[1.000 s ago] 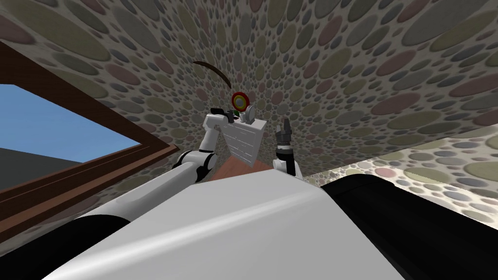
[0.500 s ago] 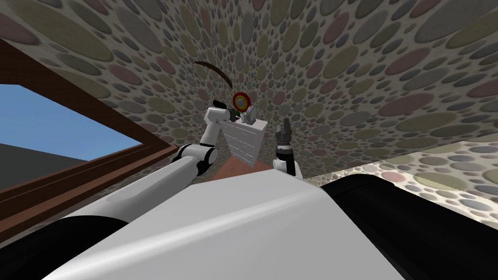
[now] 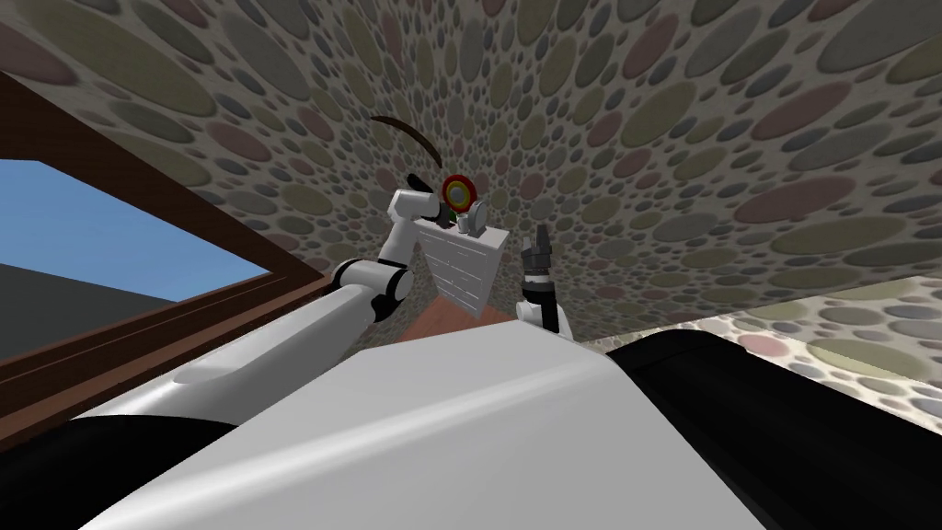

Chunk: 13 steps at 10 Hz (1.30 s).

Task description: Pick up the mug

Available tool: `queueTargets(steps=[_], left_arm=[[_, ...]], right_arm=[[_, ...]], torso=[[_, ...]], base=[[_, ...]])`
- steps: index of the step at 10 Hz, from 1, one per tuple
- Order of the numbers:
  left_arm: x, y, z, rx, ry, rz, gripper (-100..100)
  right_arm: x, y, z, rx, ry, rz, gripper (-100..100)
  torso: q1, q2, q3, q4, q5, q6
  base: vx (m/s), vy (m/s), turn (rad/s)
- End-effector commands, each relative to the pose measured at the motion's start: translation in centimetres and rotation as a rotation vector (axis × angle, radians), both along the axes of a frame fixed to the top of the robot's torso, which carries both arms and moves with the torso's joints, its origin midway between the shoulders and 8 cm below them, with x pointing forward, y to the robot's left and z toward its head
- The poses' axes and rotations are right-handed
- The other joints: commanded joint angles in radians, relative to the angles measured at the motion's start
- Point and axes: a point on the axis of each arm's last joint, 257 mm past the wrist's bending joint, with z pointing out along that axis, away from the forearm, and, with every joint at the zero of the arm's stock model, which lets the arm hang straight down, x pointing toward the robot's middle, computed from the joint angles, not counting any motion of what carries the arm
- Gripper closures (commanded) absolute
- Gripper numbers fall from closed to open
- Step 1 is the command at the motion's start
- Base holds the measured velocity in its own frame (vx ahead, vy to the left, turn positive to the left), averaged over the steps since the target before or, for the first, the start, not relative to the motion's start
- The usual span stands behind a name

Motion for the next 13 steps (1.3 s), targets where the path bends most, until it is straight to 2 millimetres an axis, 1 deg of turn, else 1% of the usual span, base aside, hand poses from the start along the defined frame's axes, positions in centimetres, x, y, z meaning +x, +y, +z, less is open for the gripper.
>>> queueTargets(steps=[1,4,7,8,9,10,11,12,13], left_arm=[[-0.5,-0.8,-0.1,0.023,0.049,-0.017,-100],[-1.5,-1.8,0.3,0.066,0.116,-0.034,-100],[-2.9,-3.0,0.4,0.111,0.197,-0.063,-100],[-3.2,-3.1,0.6,0.121,0.210,-0.063,-100],[-4.0,-3.5,0.6,0.139,0.244,-0.077,-100],[-4.2,-3.5,0.7,0.147,0.254,-0.077,-100],[-5.1,-3.9,0.8,0.168,0.291,-0.089,-100],[-5.2,-3.9,0.9,0.172,0.295,-0.089,-100],[-6.2,-4.3,1.1,0.194,0.330,-0.101,-100]], right_arm=[[0.0,0.0,0.0,0.000,0.000,0.000,0],[0.0,0.0,0.0,0.000,0.000,0.000,0],[0.0,0.0,0.0,0.000,0.000,0.000,0],[0.0,0.0,0.0,0.000,0.000,0.000,0],[0.0,0.0,0.0,0.000,0.000,0.000,0],[0.0,0.0,0.0,0.000,0.000,0.000,0],[0.0,0.0,0.0,0.000,0.000,0.000,0],[0.0,0.0,0.0,0.000,0.000,0.000,0],[0.0,0.0,0.0,0.000,0.000,0.000,0]], torso=[[0.000,0.000,0.000,0.000,0.000,0.000],[0.000,0.000,0.000,0.000,0.000,0.000],[-0.001,0.000,0.000,0.000,0.000,0.000],[0.000,0.000,0.000,0.000,0.000,0.000],[0.000,0.000,0.000,0.000,0.000,0.000],[0.000,0.000,0.000,0.000,0.000,0.000],[0.000,0.000,0.000,0.000,0.000,0.000],[0.000,0.000,0.000,0.000,0.000,0.000],[0.000,0.000,0.000,0.000,0.000,0.000]], base=[[0.043,-0.012,0.039],[0.040,-0.012,0.034],[0.044,-0.021,0.035],[0.047,-0.013,0.024],[0.044,-0.019,0.033],[0.036,-0.018,0.021],[0.046,-0.016,0.032],[0.038,-0.017,0.021],[0.038,-0.020,0.030]])
